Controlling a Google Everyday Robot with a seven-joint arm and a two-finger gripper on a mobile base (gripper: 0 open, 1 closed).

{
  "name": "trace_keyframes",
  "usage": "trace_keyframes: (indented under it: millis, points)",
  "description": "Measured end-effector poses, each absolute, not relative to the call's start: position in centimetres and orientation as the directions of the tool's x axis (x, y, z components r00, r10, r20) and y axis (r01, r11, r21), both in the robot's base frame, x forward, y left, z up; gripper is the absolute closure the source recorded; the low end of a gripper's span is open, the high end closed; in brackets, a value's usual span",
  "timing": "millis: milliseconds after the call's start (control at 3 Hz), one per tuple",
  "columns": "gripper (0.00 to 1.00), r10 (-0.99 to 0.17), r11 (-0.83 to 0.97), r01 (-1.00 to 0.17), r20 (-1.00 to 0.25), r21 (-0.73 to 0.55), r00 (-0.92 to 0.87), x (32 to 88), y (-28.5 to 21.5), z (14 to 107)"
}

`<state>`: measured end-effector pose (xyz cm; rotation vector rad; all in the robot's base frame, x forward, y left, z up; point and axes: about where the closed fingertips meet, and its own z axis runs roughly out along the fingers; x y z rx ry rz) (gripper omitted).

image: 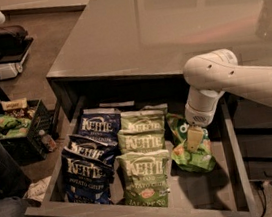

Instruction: Pick green rice chip bag from top drawer and place on counter

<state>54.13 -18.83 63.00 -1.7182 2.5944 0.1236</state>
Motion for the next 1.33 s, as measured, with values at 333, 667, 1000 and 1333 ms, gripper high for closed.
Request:
trace_keyframes:
  millis: [333, 667, 1000, 1333]
  points:
    - [1.00, -0.909, 0.386, -0.921, -0.151, 0.051, -0.389, 52.4, -19.4, 65.8]
    - [1.00, -0.886, 0.401, -0.915, -0.233, 0.051, -0.401, 50.5, -20.8, 68.4]
    - [1.00, -0.869, 0.414, -0.909, -0.277, 0.046, -0.410, 49.4, -21.7, 70.0]
    - [0.82, -0.867, 0.416, -0.908, -0.279, 0.047, -0.412, 49.3, -21.8, 70.0]
